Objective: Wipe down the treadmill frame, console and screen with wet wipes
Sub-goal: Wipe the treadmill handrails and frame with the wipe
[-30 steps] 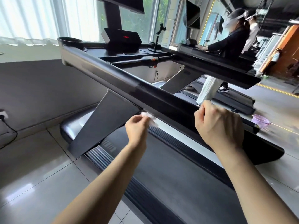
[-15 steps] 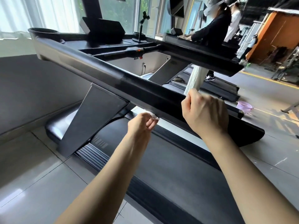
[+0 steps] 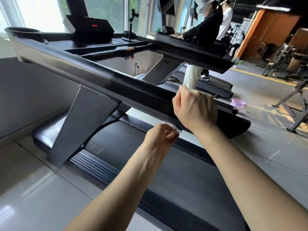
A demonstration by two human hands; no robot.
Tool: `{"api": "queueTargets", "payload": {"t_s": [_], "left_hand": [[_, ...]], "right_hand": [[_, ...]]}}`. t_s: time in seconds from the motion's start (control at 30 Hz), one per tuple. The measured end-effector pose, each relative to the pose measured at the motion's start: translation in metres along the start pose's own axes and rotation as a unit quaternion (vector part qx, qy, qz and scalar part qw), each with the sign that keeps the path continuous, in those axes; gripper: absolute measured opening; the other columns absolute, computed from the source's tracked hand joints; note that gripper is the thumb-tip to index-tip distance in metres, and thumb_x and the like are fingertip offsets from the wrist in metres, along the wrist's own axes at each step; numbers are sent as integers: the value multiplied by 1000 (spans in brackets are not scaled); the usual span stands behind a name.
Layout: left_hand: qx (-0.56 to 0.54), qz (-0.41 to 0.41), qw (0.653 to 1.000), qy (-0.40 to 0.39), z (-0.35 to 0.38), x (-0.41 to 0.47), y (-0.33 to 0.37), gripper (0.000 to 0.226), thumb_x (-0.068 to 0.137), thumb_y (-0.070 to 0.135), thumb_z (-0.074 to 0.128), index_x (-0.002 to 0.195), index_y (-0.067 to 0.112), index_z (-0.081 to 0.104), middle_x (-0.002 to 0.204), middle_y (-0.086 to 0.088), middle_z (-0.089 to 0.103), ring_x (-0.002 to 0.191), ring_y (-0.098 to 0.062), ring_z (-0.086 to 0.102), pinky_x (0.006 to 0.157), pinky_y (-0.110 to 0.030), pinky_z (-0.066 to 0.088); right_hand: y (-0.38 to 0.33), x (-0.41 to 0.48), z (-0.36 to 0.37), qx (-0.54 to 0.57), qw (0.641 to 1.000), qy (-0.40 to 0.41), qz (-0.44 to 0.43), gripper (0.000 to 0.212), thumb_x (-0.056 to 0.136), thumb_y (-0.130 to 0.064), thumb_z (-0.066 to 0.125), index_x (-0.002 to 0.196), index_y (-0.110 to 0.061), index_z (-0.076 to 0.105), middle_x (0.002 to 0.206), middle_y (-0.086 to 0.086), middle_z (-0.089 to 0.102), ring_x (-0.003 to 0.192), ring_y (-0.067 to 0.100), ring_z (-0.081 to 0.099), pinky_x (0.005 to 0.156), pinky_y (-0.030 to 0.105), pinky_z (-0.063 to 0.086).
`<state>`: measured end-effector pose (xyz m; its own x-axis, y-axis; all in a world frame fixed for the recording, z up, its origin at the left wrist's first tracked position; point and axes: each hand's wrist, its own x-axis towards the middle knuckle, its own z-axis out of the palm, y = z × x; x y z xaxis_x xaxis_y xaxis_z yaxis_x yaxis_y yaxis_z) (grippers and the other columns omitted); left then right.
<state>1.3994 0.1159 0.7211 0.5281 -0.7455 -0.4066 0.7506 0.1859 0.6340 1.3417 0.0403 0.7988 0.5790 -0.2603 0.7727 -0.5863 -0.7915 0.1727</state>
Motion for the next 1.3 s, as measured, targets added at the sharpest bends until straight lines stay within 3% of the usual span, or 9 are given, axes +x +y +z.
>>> {"api": "queueTargets", "payload": {"t_s": [0.23, 0.37, 0.43, 0.53, 0.67, 0.8, 1.07, 1.17, 1.3], "left_hand": [[-119, 56, 986, 106, -41, 26, 81, 30, 82, -16, 34, 81, 4, 55, 80, -16, 62, 70, -27, 63, 73, -38, 60], [-129, 78, 986, 76, -26, 13, 63, 29, 72, -18, 39, 68, 8, 51, 70, -11, 54, 55, -20, 48, 66, -34, 45], [-116, 69, 990, 51, -22, 7, 45, 32, 84, -17, 43, 66, 7, 54, 67, -10, 55, 50, -18, 51, 72, -32, 49], [-107, 65, 987, 99, -35, 8, 56, 12, 98, 1, 58, 89, 8, 63, 75, -9, 63, 62, -18, 59, 87, -35, 53], [-88, 138, 971, 176, -58, 8, 95, 13, 92, 6, 71, 82, 9, 64, 67, -4, 64, 62, -14, 60, 63, -25, 47], [19, 255, 953, 165, -67, 6, 122, 7, 87, 7, 75, 80, 10, 74, 66, -7, 63, 63, -19, 57, 63, -27, 44], [163, 481, 818, 269, -66, 27, 116, 13, 95, 31, 72, 87, 21, 68, 74, 4, 70, 64, -7, 64, 61, -23, 53], [267, 553, 739, 277, -76, 32, 104, 7, 97, 23, 64, 94, 22, 70, 87, 4, 71, 82, -15, 67, 74, -28, 52], [368, 616, 650, 251, -95, 38, 110, 15, 88, -2, 65, 90, 11, 71, 91, -1, 68, 84, -16, 61, 77, -31, 50]], "right_hand": [[1, 0, 2, 7, 1000, -15, -4, 23, 97, -27, 41, 74, -20, 41, 57, 5, 59, 47, 33, 60, 50, 30, 24], [1, 0, 0, 9, 1000, -18, -7, 24, 96, -25, 43, 73, -20, 39, 55, 5, 58, 45, 32, 59, 50, 29, 23], [1, -1, 0, 10, 1000, -28, -7, 24, 97, -24, 43, 73, -20, 41, 56, 5, 58, 45, 33, 59, 49, 29, 24], [2, 1, -2, 15, 999, -28, -1, 26, 96, -23, 48, 71, -18, 42, 53, 6, 57, 43, 34, 56, 49, 29, 24], [2, 2, -4, 11, 999, -37, 0, 27, 95, -20, 53, 69, -16, 48, 51, 6, 55, 42, 33, 55, 48, 28, 26], [0, 6, -5, 15, 996, -76, 38, 27, 95, -23, 51, 70, -14, 52, 56, 8, 58, 50, 36, 58, 52, 31, 26], [-49, 51, -11, 153, 976, -142, 56, 30, 99, -43, 50, 102, -15, 60, 101, 8, 68, 92, 33, 65, 73, 37, 46], [-80, 64, 5, 159, 967, -196, 19, 47, 96, -54, 53, 122, -15, 55, 116, 10, 63, 105, 33, 62, 79, 39, 45], [-98, 68, 26, 112, 978, -178, -17, 51, 90, -55, 62, 119, -15, 50, 117, 11, 60, 107, 33, 61, 81, 40, 45]]}}
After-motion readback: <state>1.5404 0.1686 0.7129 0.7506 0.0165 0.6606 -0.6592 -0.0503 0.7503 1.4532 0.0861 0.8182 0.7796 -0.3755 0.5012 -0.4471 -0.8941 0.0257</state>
